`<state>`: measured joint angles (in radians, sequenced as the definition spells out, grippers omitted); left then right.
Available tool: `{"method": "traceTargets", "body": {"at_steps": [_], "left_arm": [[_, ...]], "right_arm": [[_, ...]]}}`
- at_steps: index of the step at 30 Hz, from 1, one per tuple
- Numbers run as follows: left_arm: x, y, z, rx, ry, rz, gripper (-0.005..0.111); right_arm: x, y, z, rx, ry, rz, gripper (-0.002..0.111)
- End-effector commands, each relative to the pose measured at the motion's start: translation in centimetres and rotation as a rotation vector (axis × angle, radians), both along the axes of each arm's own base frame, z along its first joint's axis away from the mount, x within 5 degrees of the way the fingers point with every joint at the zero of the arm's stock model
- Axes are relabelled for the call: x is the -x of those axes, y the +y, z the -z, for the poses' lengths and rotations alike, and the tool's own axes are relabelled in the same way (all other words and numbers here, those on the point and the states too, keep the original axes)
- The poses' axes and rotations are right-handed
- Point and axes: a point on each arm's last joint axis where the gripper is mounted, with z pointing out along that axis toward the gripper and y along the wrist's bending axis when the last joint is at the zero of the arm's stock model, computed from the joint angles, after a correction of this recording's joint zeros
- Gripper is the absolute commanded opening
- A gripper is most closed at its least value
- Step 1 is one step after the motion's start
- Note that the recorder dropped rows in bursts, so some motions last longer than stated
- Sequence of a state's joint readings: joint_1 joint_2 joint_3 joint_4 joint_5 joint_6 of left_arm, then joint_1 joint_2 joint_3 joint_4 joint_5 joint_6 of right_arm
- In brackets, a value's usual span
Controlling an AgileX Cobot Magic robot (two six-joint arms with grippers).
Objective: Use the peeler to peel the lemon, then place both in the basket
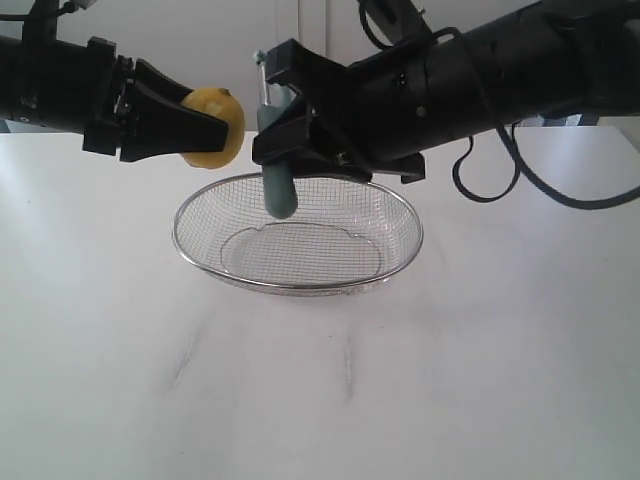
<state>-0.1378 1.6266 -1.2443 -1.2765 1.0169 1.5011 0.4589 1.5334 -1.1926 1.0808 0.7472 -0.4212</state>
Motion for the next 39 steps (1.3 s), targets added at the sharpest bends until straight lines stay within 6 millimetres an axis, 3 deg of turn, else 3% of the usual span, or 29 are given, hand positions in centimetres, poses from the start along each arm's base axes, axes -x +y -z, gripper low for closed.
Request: {"method": "traceTargets", "body": {"at_steps": [1, 18, 29, 39], "left_arm": [[0.3, -0.2, -0.5, 0.031, 0.005, 0.016, 0.000], [0.3, -0.2, -0.5, 0.030, 0.002, 0.017, 0.000], [0.3, -0.2, -0.5, 0.029, -0.004, 0.019, 0.000], [0.3, -0.2, -0.5, 0.028, -0.004, 0.019, 0.000]], "right_arm": [[-0.1, -0.6, 0.2, 0.083, -0.019, 0.023, 0.000], [-0.6, 0.2, 3.5, 0.135, 0.157, -0.044, 0.000], [-0.2, 0.9, 2.6, 0.017, 0.160, -0.104, 0.000], [0.0, 0.0, -0.3, -0.021, 0.015, 0.010, 0.000]]}}
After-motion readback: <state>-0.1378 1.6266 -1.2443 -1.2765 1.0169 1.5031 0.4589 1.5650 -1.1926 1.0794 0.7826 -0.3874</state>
